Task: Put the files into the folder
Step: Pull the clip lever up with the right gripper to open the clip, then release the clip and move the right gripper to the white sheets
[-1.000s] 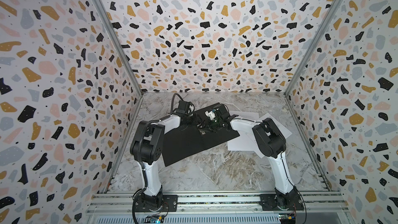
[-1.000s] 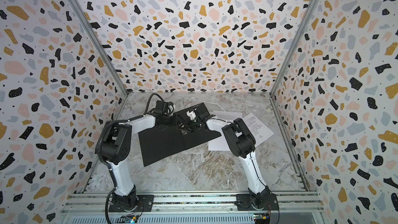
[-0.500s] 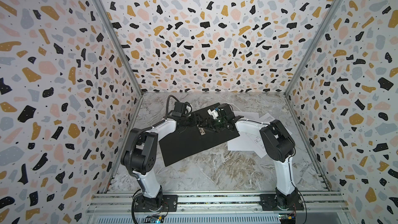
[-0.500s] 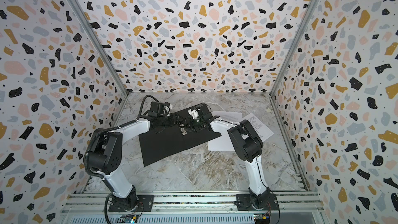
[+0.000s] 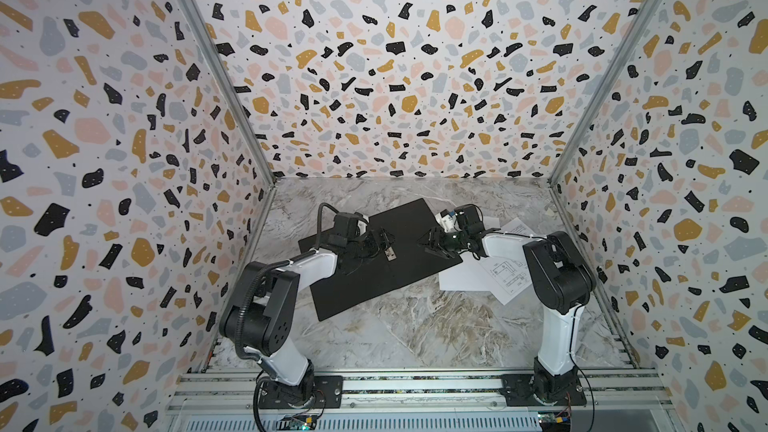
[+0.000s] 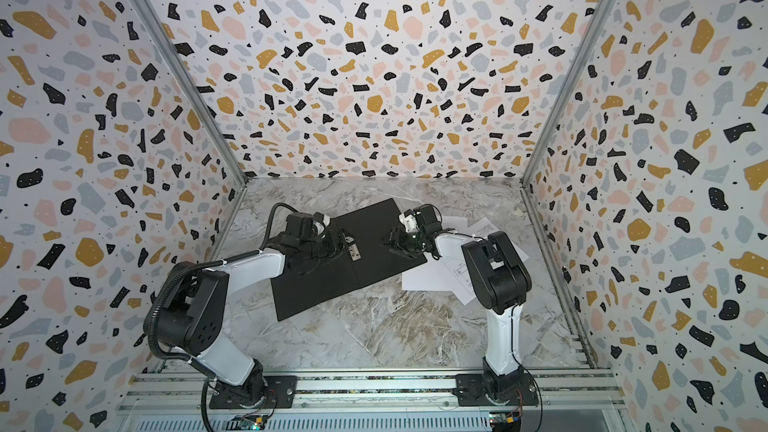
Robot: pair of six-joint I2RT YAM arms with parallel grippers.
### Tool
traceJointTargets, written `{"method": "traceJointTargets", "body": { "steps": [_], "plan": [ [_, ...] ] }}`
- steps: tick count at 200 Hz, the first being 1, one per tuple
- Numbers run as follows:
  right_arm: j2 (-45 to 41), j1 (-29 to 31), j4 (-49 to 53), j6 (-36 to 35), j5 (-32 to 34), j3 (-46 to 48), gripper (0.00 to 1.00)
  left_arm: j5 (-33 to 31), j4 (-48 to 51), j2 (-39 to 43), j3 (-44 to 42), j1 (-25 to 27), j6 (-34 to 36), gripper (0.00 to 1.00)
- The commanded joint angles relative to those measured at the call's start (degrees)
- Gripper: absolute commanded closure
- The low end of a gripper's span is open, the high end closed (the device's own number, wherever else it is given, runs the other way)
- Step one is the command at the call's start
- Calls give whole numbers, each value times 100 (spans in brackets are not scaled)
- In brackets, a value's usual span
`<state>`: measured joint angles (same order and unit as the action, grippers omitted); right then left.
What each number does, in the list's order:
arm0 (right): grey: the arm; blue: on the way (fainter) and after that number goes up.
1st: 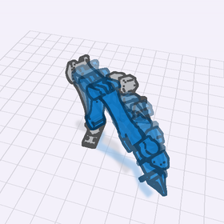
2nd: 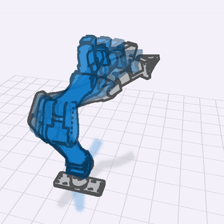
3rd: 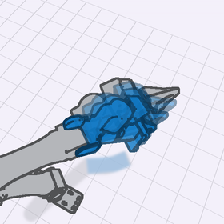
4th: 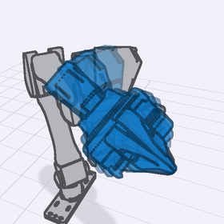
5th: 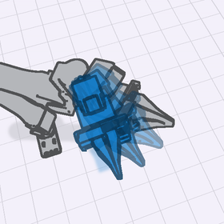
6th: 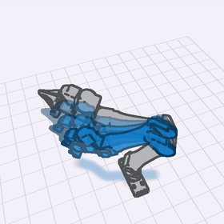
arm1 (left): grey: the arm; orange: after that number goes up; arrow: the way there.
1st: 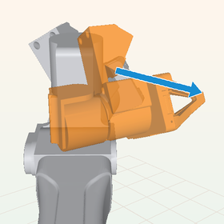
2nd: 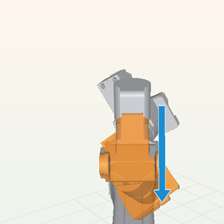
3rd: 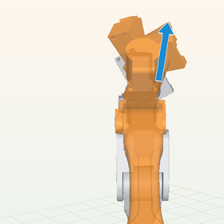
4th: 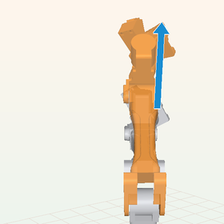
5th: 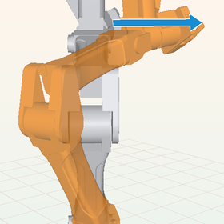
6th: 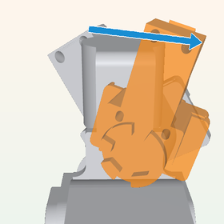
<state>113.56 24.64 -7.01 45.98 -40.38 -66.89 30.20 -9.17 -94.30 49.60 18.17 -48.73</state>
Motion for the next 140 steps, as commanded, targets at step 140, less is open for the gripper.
{"method": "traceJointTargets", "body": {
  "steps": [140],
  "plan": [
    [-588, -942, 890, -1634, 1091, 151, 18, 57, -802, -726, 648, 81, -589, 11]
  ]
}}
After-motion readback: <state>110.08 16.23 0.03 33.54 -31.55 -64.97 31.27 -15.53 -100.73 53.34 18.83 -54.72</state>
